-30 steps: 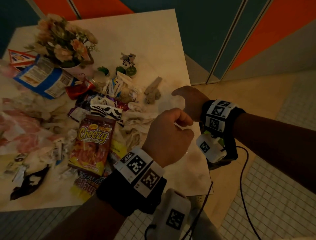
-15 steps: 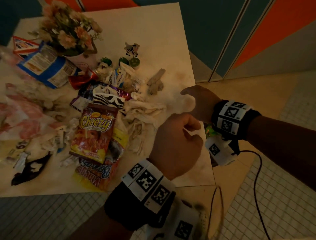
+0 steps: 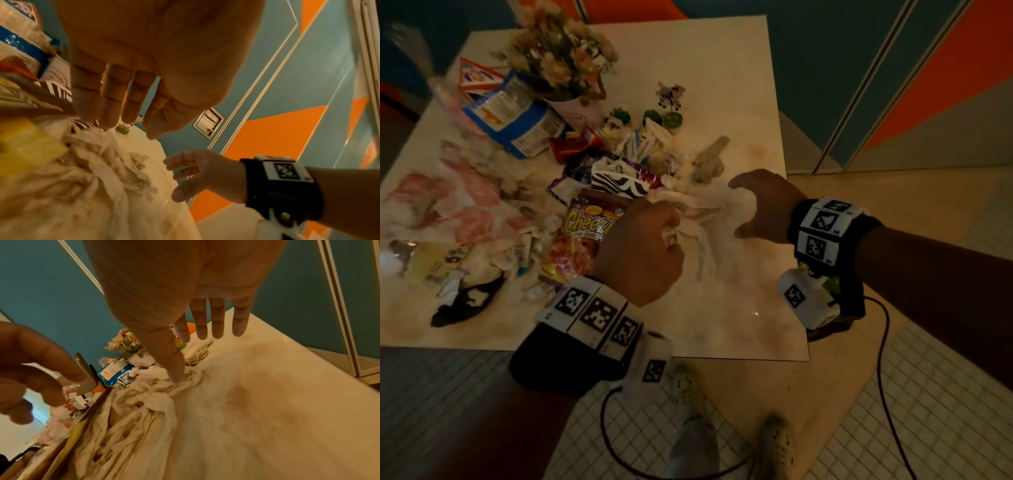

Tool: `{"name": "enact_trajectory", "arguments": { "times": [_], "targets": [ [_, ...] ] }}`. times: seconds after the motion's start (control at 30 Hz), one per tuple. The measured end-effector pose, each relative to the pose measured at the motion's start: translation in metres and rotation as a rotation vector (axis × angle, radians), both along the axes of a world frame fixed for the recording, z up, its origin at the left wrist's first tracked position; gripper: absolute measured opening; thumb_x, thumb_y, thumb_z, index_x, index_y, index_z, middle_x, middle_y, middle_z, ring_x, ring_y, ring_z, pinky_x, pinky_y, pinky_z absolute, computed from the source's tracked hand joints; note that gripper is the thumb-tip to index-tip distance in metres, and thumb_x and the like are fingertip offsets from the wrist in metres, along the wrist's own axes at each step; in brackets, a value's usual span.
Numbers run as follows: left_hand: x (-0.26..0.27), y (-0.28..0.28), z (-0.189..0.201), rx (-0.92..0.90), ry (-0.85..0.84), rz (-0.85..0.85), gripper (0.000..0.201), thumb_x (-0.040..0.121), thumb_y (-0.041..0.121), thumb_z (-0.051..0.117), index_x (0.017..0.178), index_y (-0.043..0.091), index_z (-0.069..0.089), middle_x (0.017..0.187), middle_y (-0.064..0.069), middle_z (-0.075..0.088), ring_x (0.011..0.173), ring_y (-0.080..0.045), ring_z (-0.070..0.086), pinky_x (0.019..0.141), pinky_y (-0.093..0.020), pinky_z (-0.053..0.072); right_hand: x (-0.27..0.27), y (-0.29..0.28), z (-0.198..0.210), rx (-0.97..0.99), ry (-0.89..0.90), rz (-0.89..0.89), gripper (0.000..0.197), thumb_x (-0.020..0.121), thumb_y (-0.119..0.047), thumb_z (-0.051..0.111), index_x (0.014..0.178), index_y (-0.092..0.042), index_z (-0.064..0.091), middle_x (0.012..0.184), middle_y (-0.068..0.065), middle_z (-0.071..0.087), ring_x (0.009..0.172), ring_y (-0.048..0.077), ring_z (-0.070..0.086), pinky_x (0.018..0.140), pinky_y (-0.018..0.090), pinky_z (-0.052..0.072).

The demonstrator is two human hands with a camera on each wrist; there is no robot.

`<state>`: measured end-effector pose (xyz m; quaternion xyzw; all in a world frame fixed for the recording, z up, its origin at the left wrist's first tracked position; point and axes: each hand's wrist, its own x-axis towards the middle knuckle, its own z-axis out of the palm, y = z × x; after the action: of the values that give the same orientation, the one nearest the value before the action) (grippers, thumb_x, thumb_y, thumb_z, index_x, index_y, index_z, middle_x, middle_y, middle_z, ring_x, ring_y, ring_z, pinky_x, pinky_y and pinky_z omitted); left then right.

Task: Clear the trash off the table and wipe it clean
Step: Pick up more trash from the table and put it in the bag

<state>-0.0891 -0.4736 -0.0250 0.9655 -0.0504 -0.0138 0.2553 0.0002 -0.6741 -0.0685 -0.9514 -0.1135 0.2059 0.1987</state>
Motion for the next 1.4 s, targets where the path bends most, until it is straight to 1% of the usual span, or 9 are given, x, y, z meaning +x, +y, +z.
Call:
{"name": "enact_trajectory", "arguments": {
  "times": [0.2, 0.33, 0.47, 0.57, 0.73, 0.97, 1.07, 1.27, 1.4],
  "targets": [
    [0.039, 0.034, 0.0, 0.224, 0.063, 0.099, 0.043, 0.074, 0.017, 0.069, 0.115, 0.016, 0.057, 0.123, -0.009, 0.049, 0.107, -0.035, 0.054, 0.086, -0.047, 0.05, 0.018, 0.027, 0.002, -0.011, 0.013, 0.01, 0.088, 0.071, -0.036, 0.081, 0.144, -0.023, 0.034, 0.151, 0.006, 0.029, 0.138, 0.029, 0.03, 0.113, 0.042, 0.032],
    [0.066, 0.063, -0.004, 0.331, 0.202, 0.188, 0.075, 0.069, 0.035, 0.077, 0.134, 0.022, 0.042, 0.142, -0.009, 0.033, 0.128, -0.036, 0.038, 0.099, -0.049, 0.043, 0.03, 0.048, 0.0, -0.033, 0.033, 0.051, 0.096, 0.066, -0.049, 0.08, 0.146, -0.025, 0.032, 0.153, 0.004, 0.026, 0.139, 0.029, 0.027, 0.114, 0.044, 0.029],
    [0.083, 0.074, -0.015, 0.373, 0.255, 0.135, 0.092, 0.064, 0.055, 0.076, 0.141, 0.033, 0.029, 0.146, -0.008, 0.023, 0.134, -0.036, 0.029, 0.099, -0.052, 0.043, 0.037, 0.079, -0.005, -0.077, 0.072, 0.098, 0.108, 0.057, -0.064, 0.078, 0.147, -0.032, 0.026, 0.153, 0.003, 0.026, 0.139, 0.031, 0.026, 0.113, 0.05, 0.029],
    [0.099, 0.074, -0.021, 0.38, 0.233, 0.086, 0.089, 0.065, 0.059, 0.073, 0.14, 0.034, 0.032, 0.145, -0.008, 0.026, 0.134, -0.036, 0.028, 0.099, -0.053, 0.042, 0.043, 0.099, -0.013, -0.163, 0.062, 0.144, 0.115, 0.05, -0.072, 0.073, 0.146, -0.034, 0.024, 0.149, 0.005, 0.031, 0.134, 0.036, 0.03, 0.107, 0.055, 0.035],
    [0.132, 0.074, -0.02, 0.385, 0.296, 0.018, 0.074, 0.073, 0.037, 0.069, 0.138, 0.037, 0.032, 0.146, -0.004, 0.025, 0.132, -0.034, 0.031, 0.102, -0.05, 0.04, 0.043, 0.108, -0.019, -0.168, 0.089, 0.102, 0.1, 0.067, -0.046, 0.08, 0.147, -0.035, 0.021, 0.14, 0.009, 0.03, 0.125, 0.036, 0.035, 0.099, 0.048, 0.042],
    [0.155, 0.085, -0.028, 0.399, 0.334, -0.18, 0.06, 0.073, 0.008, 0.071, 0.123, 0.031, 0.049, 0.133, -0.005, 0.035, 0.123, -0.031, 0.043, 0.097, -0.047, 0.046, 0.047, 0.117, -0.019, -0.097, 0.149, 0.054, 0.066, 0.078, -0.028, 0.068, 0.138, -0.02, 0.04, 0.127, 0.012, 0.042, 0.109, 0.034, 0.048, 0.087, 0.037, 0.044],
    [0.157, 0.092, -0.033, 0.348, 0.258, -0.216, 0.057, 0.068, 0.008, 0.077, 0.11, 0.034, 0.05, 0.126, -0.001, 0.037, 0.118, -0.028, 0.043, 0.093, -0.046, 0.048, 0.051, 0.114, -0.015, -0.083, 0.153, 0.002, 0.05, 0.082, -0.019, 0.063, 0.13, -0.013, 0.051, 0.123, 0.016, 0.048, 0.113, 0.035, 0.049, 0.087, 0.035, 0.043],
    [0.15, 0.1, -0.032, 0.352, 0.077, -0.371, 0.051, 0.067, 0.012, 0.079, 0.105, 0.033, 0.053, 0.127, 0.002, 0.036, 0.12, -0.025, 0.036, 0.094, -0.047, 0.043, 0.051, 0.103, -0.003, -0.007, 0.206, -0.152, 0.057, 0.085, -0.021, 0.065, 0.138, -0.016, 0.045, 0.146, 0.009, 0.037, 0.134, 0.029, 0.038, 0.103, 0.033, 0.037],
    [0.149, 0.099, -0.033, 0.456, 0.083, -0.425, 0.033, 0.075, 0.017, 0.074, 0.105, 0.027, 0.064, 0.128, 0.0, 0.037, 0.121, -0.023, 0.032, 0.094, -0.043, 0.039, 0.053, 0.1, 0.005, 0.011, 0.241, -0.178, 0.043, 0.085, -0.017, 0.062, 0.126, -0.016, 0.049, 0.133, 0.012, 0.042, 0.123, 0.027, 0.044, 0.092, 0.033, 0.039]
  ]
}}
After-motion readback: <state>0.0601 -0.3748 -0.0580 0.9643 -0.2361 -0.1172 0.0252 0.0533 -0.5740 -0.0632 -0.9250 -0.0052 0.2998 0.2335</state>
